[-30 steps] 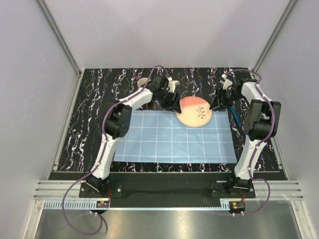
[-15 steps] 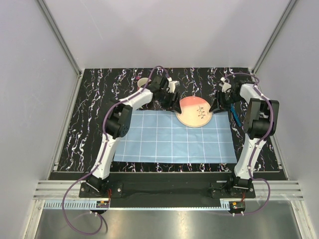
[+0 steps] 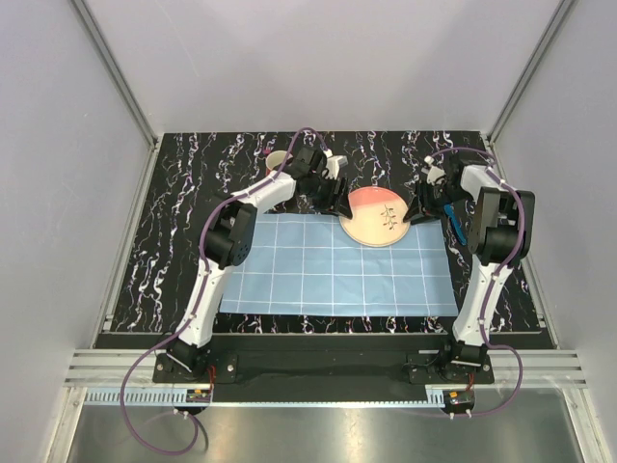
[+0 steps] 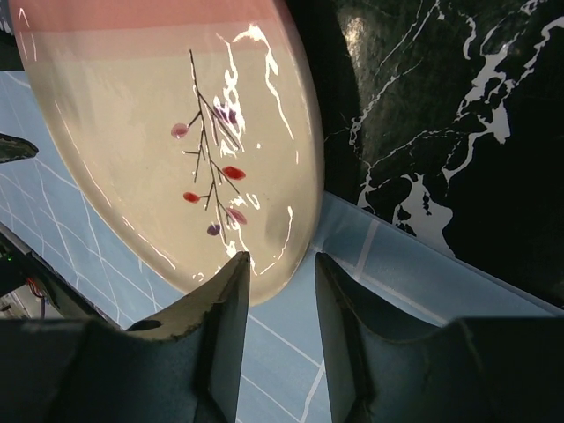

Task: Set the dinner table for one person
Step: Pick up the plate from the napkin.

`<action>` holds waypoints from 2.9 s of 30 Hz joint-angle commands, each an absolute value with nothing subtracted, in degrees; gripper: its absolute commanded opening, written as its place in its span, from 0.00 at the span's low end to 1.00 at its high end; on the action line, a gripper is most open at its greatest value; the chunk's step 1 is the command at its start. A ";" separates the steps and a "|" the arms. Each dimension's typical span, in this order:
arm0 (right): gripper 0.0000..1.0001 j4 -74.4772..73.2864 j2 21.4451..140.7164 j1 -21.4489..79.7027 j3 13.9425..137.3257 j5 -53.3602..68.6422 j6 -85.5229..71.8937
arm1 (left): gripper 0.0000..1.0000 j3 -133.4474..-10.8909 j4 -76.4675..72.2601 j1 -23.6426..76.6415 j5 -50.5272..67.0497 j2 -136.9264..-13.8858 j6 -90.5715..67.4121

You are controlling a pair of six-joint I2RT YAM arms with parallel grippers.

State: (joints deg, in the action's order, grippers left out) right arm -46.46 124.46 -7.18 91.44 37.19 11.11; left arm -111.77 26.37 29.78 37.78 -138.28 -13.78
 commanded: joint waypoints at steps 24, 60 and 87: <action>0.39 -45.09 125.68 -6.86 94.22 39.55 10.19 | 0.54 -112.24 23.20 30.15 36.83 -139.39 -14.94; 0.08 -44.03 126.47 -5.89 93.34 39.55 9.40 | 0.00 -111.97 24.08 30.67 36.39 -138.96 -13.71; 0.00 -44.30 123.40 -3.16 93.96 39.99 8.79 | 0.00 -113.55 24.52 30.85 38.06 -136.93 -12.83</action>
State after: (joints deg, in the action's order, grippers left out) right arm -45.21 125.89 -6.81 92.58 35.18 9.52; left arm -111.61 26.17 29.43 33.65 -138.82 -15.29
